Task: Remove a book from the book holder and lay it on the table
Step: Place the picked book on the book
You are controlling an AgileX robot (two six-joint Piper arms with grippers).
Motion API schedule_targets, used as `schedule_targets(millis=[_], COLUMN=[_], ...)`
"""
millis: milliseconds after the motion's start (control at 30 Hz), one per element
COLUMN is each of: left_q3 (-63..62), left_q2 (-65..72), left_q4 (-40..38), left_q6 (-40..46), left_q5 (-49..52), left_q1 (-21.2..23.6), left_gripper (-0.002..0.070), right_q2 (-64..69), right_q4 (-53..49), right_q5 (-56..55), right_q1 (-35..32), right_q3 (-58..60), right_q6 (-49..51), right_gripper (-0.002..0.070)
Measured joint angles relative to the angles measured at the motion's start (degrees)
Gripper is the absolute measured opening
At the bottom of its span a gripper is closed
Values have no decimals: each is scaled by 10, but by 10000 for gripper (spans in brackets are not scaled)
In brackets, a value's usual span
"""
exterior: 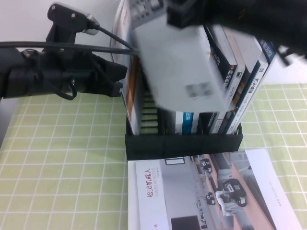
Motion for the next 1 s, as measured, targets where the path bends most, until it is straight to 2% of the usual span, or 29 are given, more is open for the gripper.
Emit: schedule_targets(millis=[133,267,433,633,800,1000], left_q3=[0,0,0,0,54,172], left_q2=[0,-10,-45,-99,-154,-237], left_q4=[5,11,36,139,176,163], left_q6=[-7,-13,-39,-148,-194,-208], left_q5=[2,5,20,59,71,47], left_q1=[0,0,0,1,1,1], left_gripper=[-3,-3,-3,-3,-3,-3], right_q2=[-72,-138,-188,-177,-130,-83], right_q4=[-50,-221,-444,-653,-824,-907], right_q5=[74,151,327,497,550,510], right_q1=[0,0,0,0,0,1], right_q3=[0,-3,-6,-6,-6,-6], right_q6=[62,200,318,446,527,542], right_gripper=[14,14,14,14,14,14])
